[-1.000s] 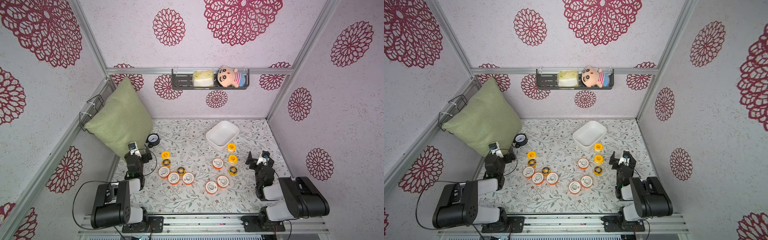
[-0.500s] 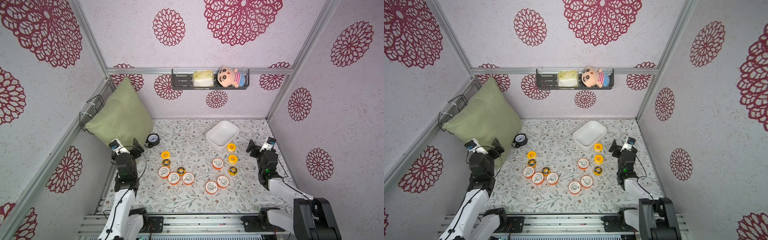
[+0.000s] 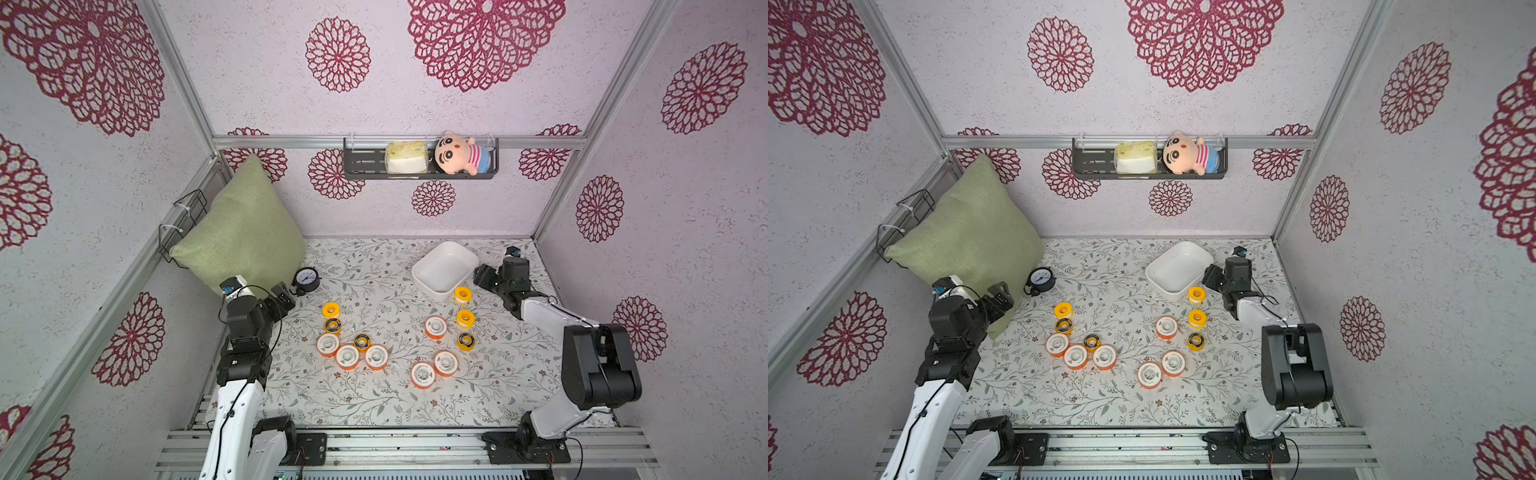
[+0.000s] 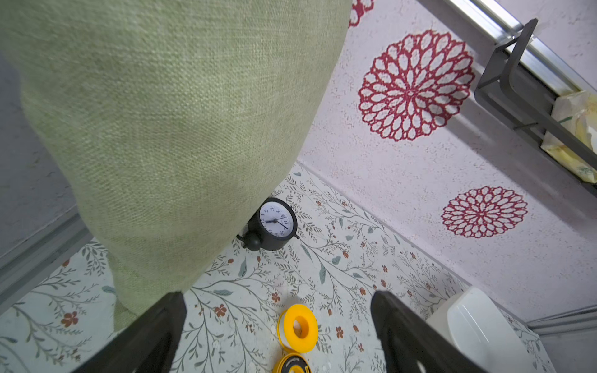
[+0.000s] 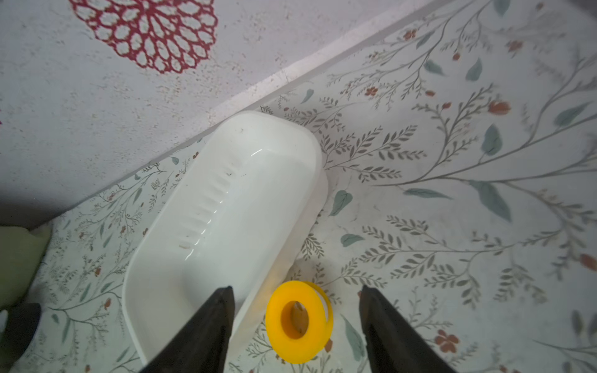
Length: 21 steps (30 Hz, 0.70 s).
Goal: Put the sealing tape into the storage box
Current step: Move the storage box to the center of the board.
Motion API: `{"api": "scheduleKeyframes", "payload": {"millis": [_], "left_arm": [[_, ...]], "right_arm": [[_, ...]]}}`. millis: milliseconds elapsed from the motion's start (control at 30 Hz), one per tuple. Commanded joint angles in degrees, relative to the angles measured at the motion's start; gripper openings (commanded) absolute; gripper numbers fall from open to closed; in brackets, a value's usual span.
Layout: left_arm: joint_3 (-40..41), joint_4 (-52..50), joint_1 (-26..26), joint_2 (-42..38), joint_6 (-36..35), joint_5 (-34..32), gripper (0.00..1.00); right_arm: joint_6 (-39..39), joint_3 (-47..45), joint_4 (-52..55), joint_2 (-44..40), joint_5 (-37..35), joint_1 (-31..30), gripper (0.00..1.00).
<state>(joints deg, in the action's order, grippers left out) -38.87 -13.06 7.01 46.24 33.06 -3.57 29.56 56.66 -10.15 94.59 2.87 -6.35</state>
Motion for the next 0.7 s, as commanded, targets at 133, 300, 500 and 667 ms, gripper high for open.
{"api": "scheduleKeyframes", "payload": {"millis": [133,300,500,667], "left_arm": [[-0.68,-2.59,-1.30,0.52,-1.11,2.88,0.97],[-0.46,-2.36,-1.42,0.78,-1.24,3.31,0.97],[-0.15,-2.04,-1.47,1.18,-1.30,3.57,0.98],[-0.30,-2.15,-1.56,1.40,-1.49,3.92,0.97]], "right_arm": [[4.74,11.88,12.06,8.91,-0.27,-1.68,0.56],[5.51,16.20,14.05,13.28,-1.21,-2.43,0.57],[5.76,20.56,16.12,17.92,-1.17,-3.03,0.53],[5.26,23.42,17.17,20.58,-0.39,-3.54,0.34]]}}
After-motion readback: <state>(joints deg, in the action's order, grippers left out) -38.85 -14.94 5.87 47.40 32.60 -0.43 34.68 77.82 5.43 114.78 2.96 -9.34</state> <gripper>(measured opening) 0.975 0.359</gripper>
